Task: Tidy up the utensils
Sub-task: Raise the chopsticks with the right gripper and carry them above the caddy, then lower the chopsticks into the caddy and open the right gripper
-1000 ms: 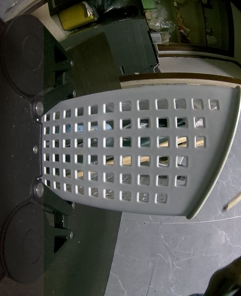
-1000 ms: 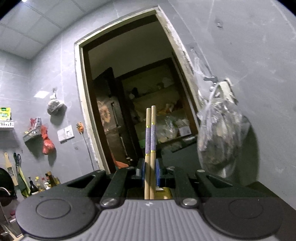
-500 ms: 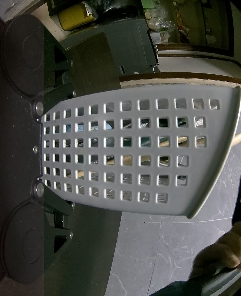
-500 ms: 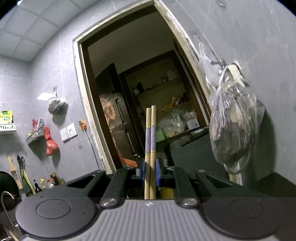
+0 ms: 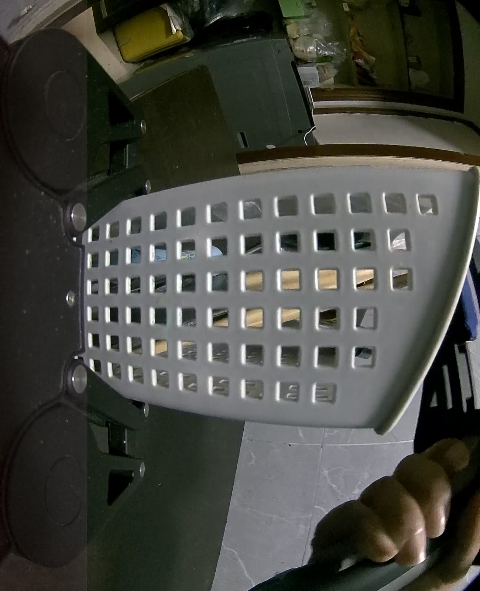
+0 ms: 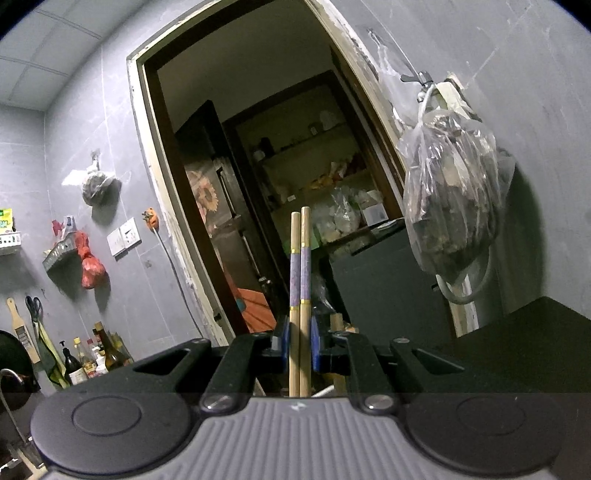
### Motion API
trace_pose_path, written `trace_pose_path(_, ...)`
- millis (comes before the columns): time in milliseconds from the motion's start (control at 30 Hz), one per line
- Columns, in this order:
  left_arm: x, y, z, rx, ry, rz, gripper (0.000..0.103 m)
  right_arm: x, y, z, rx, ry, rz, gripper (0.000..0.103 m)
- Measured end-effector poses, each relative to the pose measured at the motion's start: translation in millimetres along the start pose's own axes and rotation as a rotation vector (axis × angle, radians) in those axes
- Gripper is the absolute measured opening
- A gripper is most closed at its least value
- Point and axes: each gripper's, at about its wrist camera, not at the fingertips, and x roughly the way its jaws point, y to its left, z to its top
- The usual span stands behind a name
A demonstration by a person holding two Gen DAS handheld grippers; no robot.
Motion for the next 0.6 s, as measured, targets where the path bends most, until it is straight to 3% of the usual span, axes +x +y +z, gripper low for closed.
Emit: trace_pose_path(600, 0.2, -0.4, 0.2, 0.002, 0.001, 0.001, 0.076, -9.7, -2.2, -18.5, -0.007, 0.032, -0.023, 0.014)
